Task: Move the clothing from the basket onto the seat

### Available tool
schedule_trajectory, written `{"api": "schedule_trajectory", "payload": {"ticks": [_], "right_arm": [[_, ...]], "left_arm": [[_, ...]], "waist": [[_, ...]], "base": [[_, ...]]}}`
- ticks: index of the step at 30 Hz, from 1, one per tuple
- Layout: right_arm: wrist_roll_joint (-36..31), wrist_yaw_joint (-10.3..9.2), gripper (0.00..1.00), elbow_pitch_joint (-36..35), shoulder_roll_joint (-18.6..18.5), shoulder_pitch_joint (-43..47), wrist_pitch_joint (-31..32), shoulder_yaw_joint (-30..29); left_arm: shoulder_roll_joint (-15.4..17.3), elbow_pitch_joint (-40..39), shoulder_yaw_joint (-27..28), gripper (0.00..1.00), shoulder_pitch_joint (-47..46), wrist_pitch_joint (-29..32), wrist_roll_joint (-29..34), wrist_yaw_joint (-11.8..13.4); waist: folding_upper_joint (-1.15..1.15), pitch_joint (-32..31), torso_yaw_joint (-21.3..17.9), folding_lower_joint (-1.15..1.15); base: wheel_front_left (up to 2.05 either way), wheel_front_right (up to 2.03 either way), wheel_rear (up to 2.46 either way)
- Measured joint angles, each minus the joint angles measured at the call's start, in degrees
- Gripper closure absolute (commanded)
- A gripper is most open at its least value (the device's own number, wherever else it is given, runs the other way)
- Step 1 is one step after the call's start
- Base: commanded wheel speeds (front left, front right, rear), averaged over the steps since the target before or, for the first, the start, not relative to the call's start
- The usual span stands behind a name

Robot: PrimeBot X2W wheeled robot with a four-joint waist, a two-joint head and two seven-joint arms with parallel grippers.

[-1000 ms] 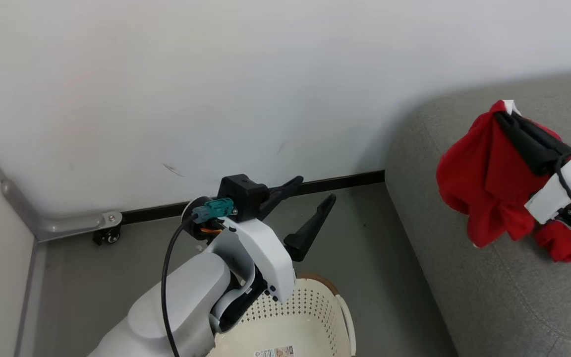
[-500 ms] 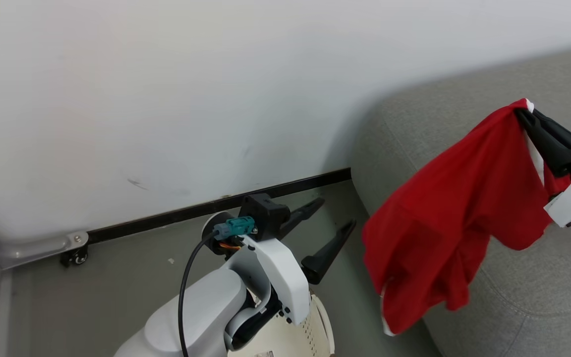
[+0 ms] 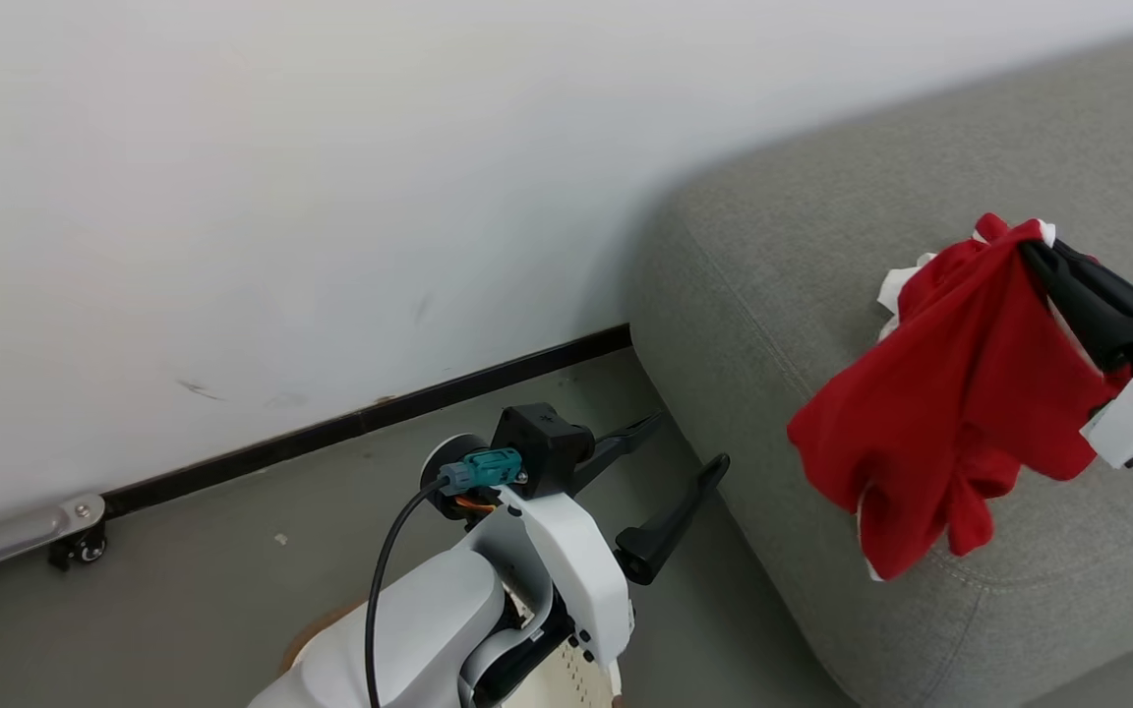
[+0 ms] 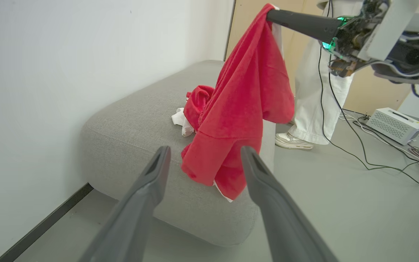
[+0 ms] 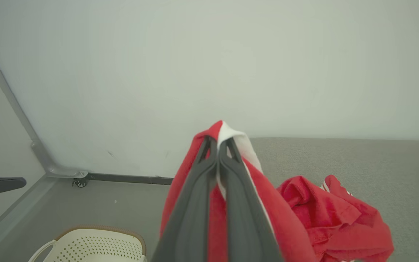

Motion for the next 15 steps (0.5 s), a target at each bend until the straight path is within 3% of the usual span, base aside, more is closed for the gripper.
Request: {"api": "schedule_trajectory", "payload": {"ticks": [5, 15], "right_arm": [[0.64, 0.0, 1.0, 2.54, 1.07, -2.24, 1.26, -1.63], [0.98, 0.0, 1.0, 8.94, 4.14, -14.84, 3.64, -6.62]], "left_arm": [[0.16, -0.23, 0.49, 0.0, 0.4, -0.05, 0.01, 0.65], [2.97, -1.52, 2.08, 0.0, 0.82, 0.02, 1.07, 3.83]], "waist": [[0.0, 0.91, -1.49, 0.0], [0.0, 4.57, -2.68, 0.0]], "base": [[0.0, 0.0, 0.0], [0.0, 0.0, 0.0]]}}
